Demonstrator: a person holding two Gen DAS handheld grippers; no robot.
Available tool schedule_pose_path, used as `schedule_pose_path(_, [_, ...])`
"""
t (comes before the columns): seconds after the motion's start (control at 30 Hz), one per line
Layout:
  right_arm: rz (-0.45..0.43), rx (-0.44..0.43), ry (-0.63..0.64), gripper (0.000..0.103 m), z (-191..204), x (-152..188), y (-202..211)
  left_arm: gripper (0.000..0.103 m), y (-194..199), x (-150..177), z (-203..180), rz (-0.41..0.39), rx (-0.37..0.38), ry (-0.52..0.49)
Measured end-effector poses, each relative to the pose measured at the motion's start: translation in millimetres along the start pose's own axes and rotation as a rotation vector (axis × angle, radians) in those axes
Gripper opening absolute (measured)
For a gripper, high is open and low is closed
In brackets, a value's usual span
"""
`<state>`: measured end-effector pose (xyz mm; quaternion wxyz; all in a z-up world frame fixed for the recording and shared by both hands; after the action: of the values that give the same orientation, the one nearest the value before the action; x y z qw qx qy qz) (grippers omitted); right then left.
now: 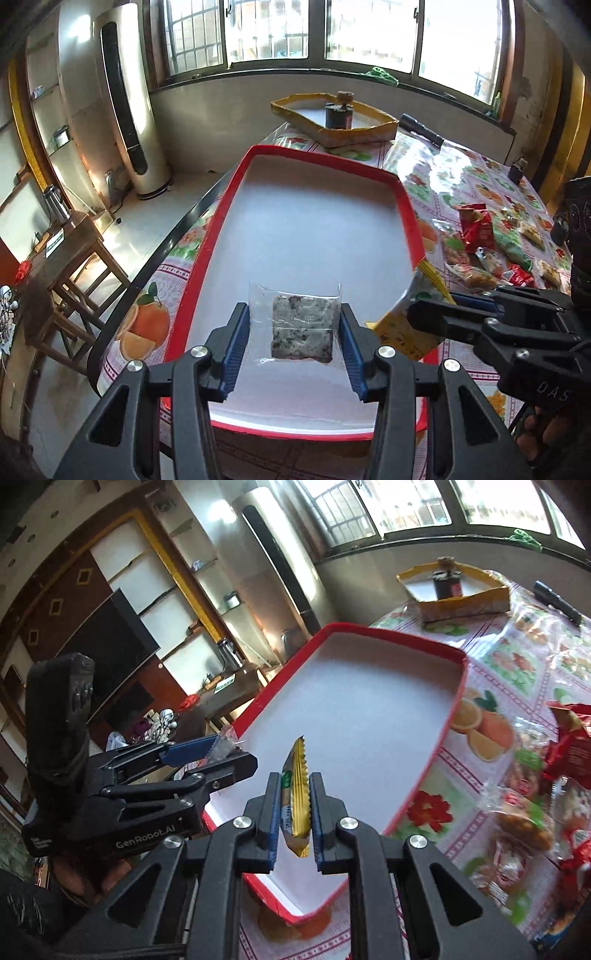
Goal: Organize snacks
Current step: 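Carry the nougat bag with the left tool while the right tool carries the wafer packet to the red-rimmed tray, then open the left tool over the tray while the right tool releases the wafer packet there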
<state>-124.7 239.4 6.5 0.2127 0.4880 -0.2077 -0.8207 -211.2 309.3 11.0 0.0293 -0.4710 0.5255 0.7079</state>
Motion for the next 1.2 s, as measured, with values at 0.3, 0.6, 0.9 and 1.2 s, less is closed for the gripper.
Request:
schedule_pose_path(0.3, [0.062, -0.018, -0.036, 0.017, -15.9, 5.4, -31.8, 0.047, -19.4, 10.4, 5.9, 0.045, -0.002, 0.002])
schedule_pose_path(0.6, [0.067, -0.002, -0.052, 0.021, -28.9, 3.3, -40.3, 0.053, -33.1, 19.1, 13.7, 0.088, -0.025, 0.029])
schedule_pose_path(0.9, [-0.005, 0.035, -0.065, 0.039, -33.9, 1.2, -11.9, 0.067, -11.6, 7.1, 13.3, 0.013, -0.053, 0.073])
schedule_pose_path(1.2, [-0.271, 0.109, -0.112, 0.063, -45.5, 3.2, 73.8, 0.070, 13.0, 0.6, -38.7, -0.050, 0.043, 0.174])
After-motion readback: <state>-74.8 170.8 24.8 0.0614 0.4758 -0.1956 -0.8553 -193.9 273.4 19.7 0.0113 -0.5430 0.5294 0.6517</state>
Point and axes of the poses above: each gripper's, at about its wrist camera, not at the fingertips, and y roughly against the way its jaws point, z to its left, x to its underside, the point moved 4 cm from there along -y, roughly the way its jaws point, and after that the axes turned 4 degrees about -z, right-handed, at the moved point
